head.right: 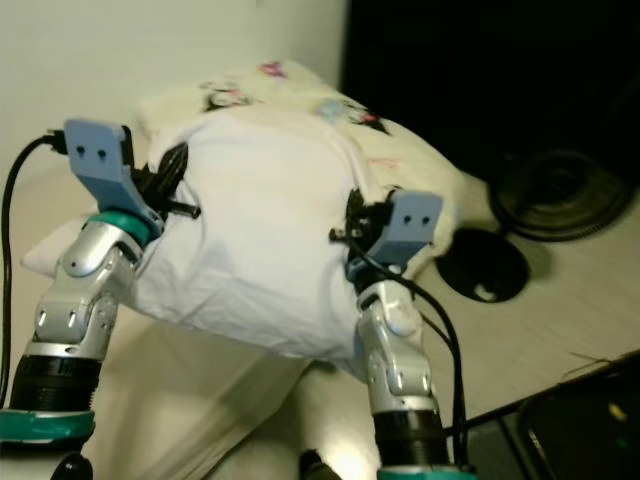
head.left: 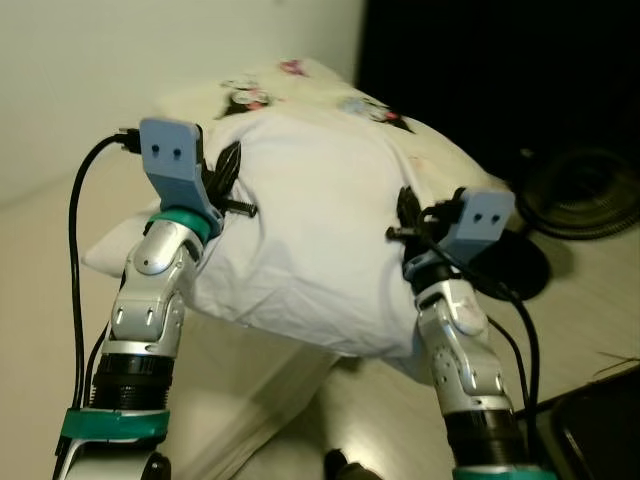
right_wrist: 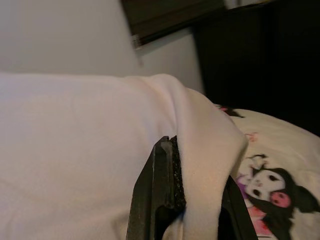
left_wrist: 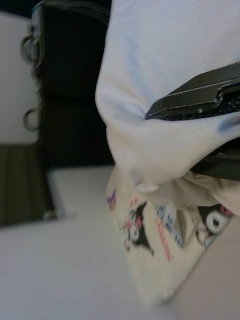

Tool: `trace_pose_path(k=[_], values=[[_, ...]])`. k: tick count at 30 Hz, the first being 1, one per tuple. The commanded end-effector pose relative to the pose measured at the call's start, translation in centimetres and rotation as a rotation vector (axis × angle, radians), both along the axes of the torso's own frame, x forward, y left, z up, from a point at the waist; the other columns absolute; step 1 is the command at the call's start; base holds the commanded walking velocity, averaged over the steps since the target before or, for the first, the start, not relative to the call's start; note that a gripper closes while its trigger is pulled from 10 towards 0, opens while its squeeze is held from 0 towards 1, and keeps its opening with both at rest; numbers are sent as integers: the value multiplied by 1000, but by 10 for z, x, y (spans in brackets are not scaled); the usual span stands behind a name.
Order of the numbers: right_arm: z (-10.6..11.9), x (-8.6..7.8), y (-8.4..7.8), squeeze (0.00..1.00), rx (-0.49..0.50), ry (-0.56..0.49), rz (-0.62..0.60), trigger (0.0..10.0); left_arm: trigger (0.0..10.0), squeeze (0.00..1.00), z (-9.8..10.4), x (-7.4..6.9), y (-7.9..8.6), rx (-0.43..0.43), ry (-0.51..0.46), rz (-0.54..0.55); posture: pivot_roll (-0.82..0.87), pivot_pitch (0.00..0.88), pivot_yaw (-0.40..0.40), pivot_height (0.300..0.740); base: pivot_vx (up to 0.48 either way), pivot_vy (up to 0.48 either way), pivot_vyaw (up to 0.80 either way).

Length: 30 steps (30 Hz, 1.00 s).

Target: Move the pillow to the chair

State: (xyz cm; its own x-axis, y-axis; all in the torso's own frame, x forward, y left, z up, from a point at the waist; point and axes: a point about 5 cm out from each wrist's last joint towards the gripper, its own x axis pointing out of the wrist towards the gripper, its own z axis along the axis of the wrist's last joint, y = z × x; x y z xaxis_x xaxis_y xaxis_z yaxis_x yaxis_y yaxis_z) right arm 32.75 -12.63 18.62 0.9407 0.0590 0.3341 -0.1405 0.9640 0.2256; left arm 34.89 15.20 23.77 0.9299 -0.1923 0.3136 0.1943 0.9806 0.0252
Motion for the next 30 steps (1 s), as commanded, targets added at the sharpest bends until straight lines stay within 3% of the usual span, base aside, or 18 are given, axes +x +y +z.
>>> trace_pose_path(k=[1, 30], values=[[2, -3, -7, 0, 18, -4, -28, 10000, 10000, 0, 15, -5, -4, 10, -70, -14, 121, 24, 69, 740, 0, 0, -800], [2, -5, -9, 0, 24, 11, -28, 10000, 10000, 0, 15, -6, -6, 21, -63, -21, 123, 23, 65, 740, 0, 0, -800]])
